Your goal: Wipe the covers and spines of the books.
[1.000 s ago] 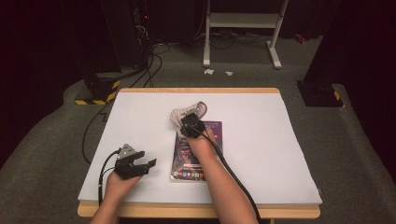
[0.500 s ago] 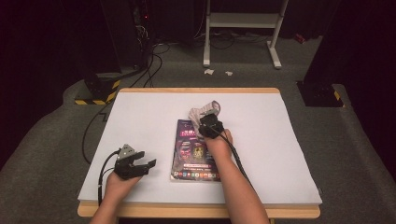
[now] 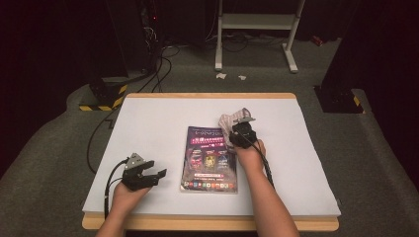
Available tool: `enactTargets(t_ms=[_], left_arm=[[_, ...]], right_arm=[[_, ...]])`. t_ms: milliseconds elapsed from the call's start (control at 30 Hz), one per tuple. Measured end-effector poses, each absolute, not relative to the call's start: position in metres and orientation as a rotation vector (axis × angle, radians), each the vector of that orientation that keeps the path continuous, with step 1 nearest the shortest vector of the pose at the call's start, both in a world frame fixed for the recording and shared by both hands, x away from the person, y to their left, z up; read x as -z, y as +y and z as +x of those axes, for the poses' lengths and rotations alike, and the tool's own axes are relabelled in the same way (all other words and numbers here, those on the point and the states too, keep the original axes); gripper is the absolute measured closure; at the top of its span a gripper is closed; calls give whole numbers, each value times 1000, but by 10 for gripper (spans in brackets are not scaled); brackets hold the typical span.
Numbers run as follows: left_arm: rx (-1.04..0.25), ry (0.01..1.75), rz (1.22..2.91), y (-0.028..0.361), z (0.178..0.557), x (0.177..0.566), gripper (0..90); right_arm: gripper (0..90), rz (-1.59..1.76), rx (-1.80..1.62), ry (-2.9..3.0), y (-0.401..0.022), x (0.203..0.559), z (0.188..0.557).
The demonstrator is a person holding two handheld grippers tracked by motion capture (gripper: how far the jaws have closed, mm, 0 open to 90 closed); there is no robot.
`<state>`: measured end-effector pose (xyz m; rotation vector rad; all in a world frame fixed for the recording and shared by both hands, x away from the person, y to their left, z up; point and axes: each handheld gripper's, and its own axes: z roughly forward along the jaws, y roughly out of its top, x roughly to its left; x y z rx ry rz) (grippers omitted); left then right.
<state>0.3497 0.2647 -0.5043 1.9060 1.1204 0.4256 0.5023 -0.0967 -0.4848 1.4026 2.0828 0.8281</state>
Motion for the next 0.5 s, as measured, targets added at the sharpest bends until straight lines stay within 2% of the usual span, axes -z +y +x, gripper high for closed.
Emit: enactTargets(t_ms=[500], left_arm=[[-401,1073,1933,247,346,502,328]], right_arm=[[602,1401,-868,1976,-169,459,459]])
